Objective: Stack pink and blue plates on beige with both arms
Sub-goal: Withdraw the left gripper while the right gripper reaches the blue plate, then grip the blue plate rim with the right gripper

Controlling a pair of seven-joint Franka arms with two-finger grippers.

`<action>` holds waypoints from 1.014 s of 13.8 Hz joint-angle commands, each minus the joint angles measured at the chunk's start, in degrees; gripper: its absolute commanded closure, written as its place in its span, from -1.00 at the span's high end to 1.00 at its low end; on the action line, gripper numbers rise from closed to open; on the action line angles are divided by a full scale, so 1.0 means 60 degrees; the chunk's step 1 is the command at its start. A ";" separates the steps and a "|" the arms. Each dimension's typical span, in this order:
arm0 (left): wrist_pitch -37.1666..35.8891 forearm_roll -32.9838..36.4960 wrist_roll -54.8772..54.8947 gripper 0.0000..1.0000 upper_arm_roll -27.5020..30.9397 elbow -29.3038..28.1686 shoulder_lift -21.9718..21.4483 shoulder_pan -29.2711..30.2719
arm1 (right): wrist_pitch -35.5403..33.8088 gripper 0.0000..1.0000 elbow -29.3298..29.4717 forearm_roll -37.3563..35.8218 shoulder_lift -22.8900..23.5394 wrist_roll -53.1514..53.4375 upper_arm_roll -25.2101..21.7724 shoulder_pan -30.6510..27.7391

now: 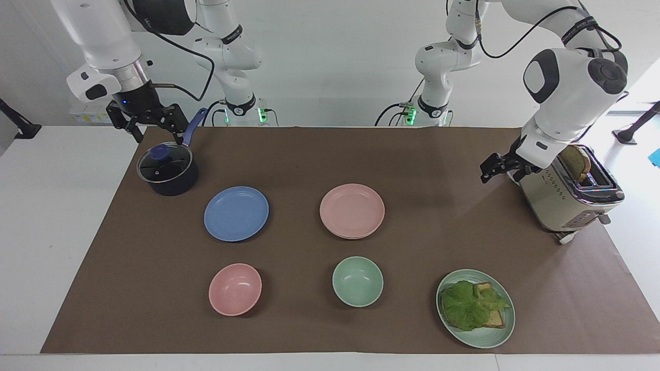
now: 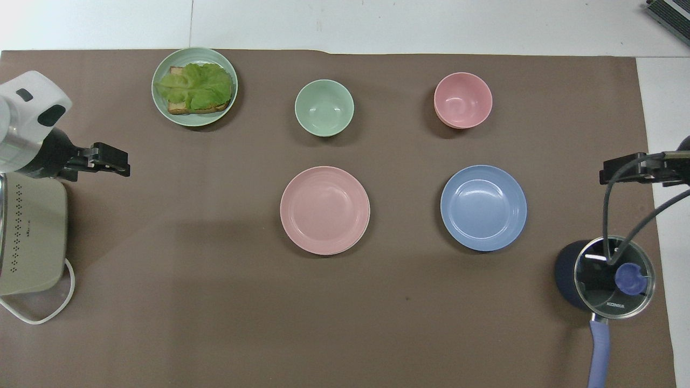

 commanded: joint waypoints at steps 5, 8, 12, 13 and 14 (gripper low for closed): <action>-0.1644 0.0137 0.0076 1.00 -0.0009 0.1157 -0.0820 -0.0025 | 0.4750 1.00 -0.3586 0.0554 0.0574 -0.0091 0.0082 -0.0137; -0.1733 0.0137 0.0061 1.00 -0.0009 0.1157 -0.0821 -0.0025 | 0.5938 1.00 -0.3821 0.0554 0.1424 -0.0295 0.0082 -0.0137; -0.1733 0.0137 0.0061 1.00 -0.0009 0.1157 -0.0821 -0.0025 | 0.6791 1.00 -0.4393 0.0977 0.1689 -0.0559 0.0082 -0.0166; -0.1733 0.0137 0.0061 1.00 -0.0009 0.1157 -0.0821 -0.0025 | 0.6937 1.00 -0.4452 0.1095 0.1792 -0.0836 0.0082 -0.0166; -0.1733 0.0137 0.0061 1.00 -0.0009 0.1157 -0.0821 -0.0025 | 0.7069 1.00 -0.4481 0.1198 0.1909 -0.1157 0.0082 -0.0239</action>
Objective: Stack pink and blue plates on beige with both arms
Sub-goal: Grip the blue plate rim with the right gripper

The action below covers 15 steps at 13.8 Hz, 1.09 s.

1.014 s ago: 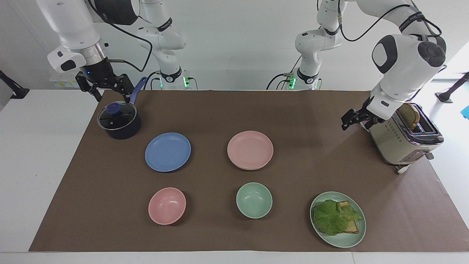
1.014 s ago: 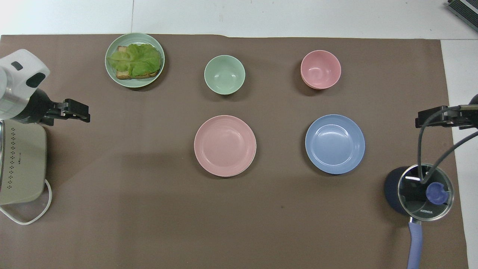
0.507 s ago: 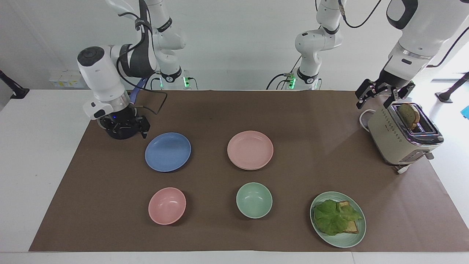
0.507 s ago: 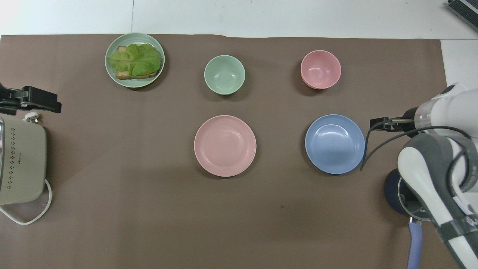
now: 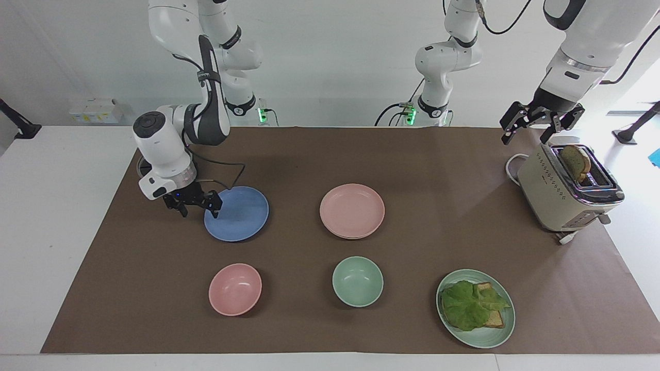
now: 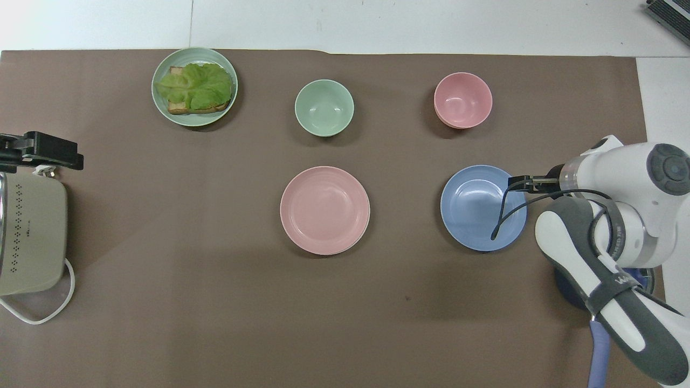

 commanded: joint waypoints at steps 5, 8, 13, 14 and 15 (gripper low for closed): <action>-0.0078 0.0085 0.0035 1.00 0.0038 -0.0087 -0.0084 -0.0005 | 0.0441 1.00 -0.0378 0.0645 0.0308 -0.0928 0.0102 -0.0347; -0.0078 0.0085 0.0035 1.00 0.0038 -0.0087 -0.0084 -0.0035 | 0.0325 0.53 -0.0438 0.0660 0.0295 -0.1059 0.0102 -0.0317; -0.0151 0.0085 0.0020 1.00 0.0038 -0.0102 -0.0128 -0.0064 | 0.0133 -1.00 -0.0394 0.0923 0.0294 -0.1177 0.0102 -0.0332; -0.0267 0.0085 0.0020 1.00 0.0052 -0.0087 -0.0128 -0.0049 | 0.0119 -1.00 -0.0394 0.1025 0.0294 -0.1163 0.0102 -0.0332; -0.0312 0.0085 0.0020 1.00 0.0081 -0.0087 -0.0128 -0.0078 | -0.0055 -1.00 -0.0350 0.1258 0.0280 -0.1163 0.0102 -0.0332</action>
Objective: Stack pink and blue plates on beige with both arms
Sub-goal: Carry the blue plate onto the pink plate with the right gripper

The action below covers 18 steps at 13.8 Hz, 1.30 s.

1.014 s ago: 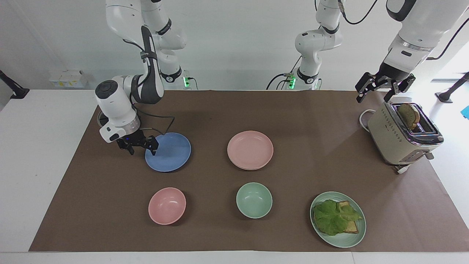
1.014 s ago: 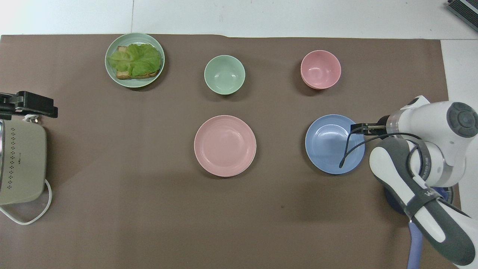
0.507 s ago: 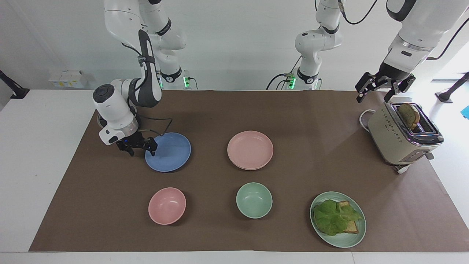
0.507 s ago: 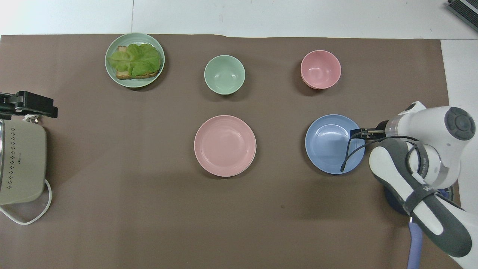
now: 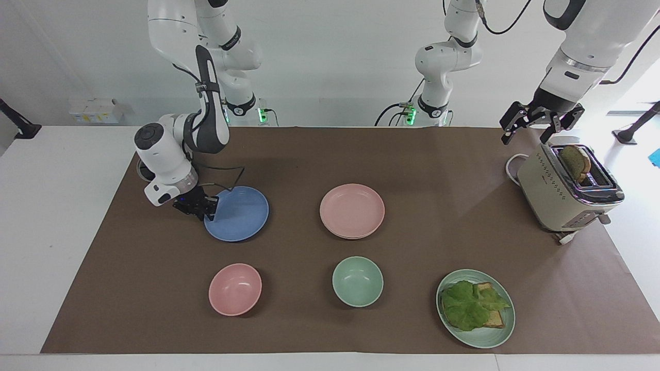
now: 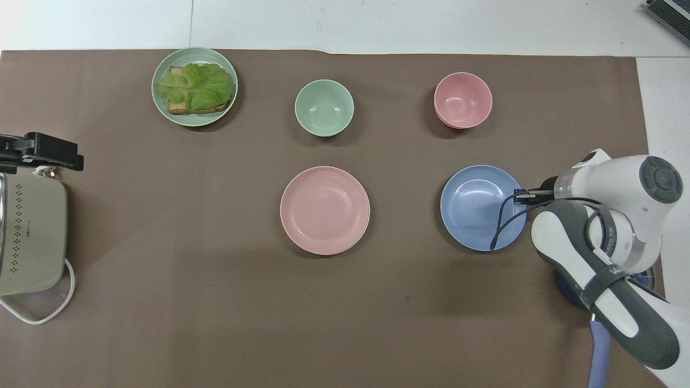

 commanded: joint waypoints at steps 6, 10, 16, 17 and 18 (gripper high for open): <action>-0.0221 0.0143 0.0020 1.00 0.2321 -0.0087 -0.0142 -0.1996 | -0.1400 -1.00 0.0363 0.0866 -0.1019 -0.0444 0.0150 0.0233; -0.0207 0.0129 0.0020 1.00 0.2441 -0.0087 -0.0142 -0.1955 | -0.2090 -1.00 0.0363 0.2021 -0.1739 -0.0313 0.0150 0.0980; -0.0207 0.0129 0.0020 1.00 0.2441 -0.0087 -0.0142 -0.1925 | -0.0981 -1.00 0.0538 0.2142 -0.1243 0.2083 0.0165 0.3014; -0.0207 0.0129 0.0035 1.00 0.2441 -0.0087 -0.0142 -0.1925 | -0.0644 -1.00 0.0568 0.2142 -0.1154 0.2728 0.0150 0.3483; -0.0207 0.0129 0.0020 1.00 0.2441 -0.0087 -0.0142 -0.1911 | -0.0510 -1.00 0.0582 0.2127 -0.1052 0.3184 0.0150 0.3835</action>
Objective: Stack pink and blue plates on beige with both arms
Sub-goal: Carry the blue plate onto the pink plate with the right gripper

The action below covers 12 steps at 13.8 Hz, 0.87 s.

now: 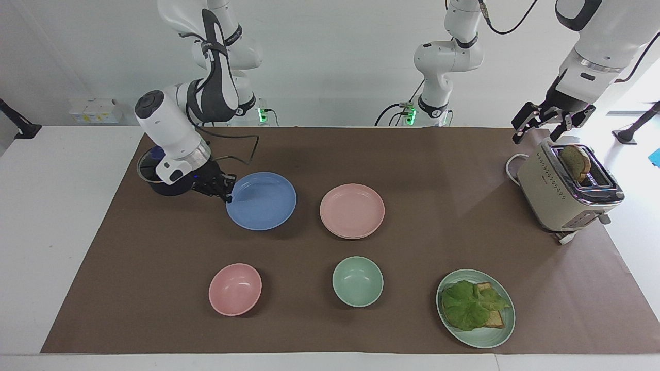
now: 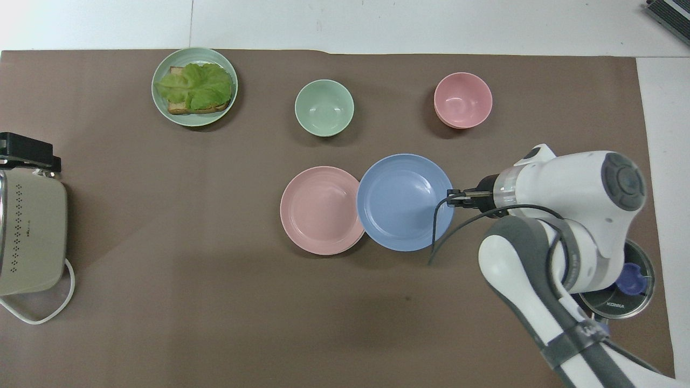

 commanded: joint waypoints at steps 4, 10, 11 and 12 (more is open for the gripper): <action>-0.0100 0.0128 0.0034 1.00 0.0122 -0.0088 -0.0138 -0.0137 | 0.0770 -1.00 0.0249 0.0084 0.0525 0.1528 -0.0022 0.1508; -0.0100 0.0128 0.0020 1.00 0.0122 -0.0088 -0.0138 -0.0137 | 0.1123 -1.00 0.0732 -0.0515 0.1360 0.2175 -0.0022 0.2241; -0.0100 0.0128 0.0020 1.00 0.0122 -0.0088 -0.0138 -0.0137 | 0.1137 -1.00 0.0762 -0.0589 0.1419 0.2175 -0.0022 0.2241; -0.0100 0.0128 0.0034 1.00 0.0122 -0.0088 -0.0138 -0.0137 | 0.1166 -1.00 0.0791 -0.0604 0.1521 0.2190 -0.0022 0.2328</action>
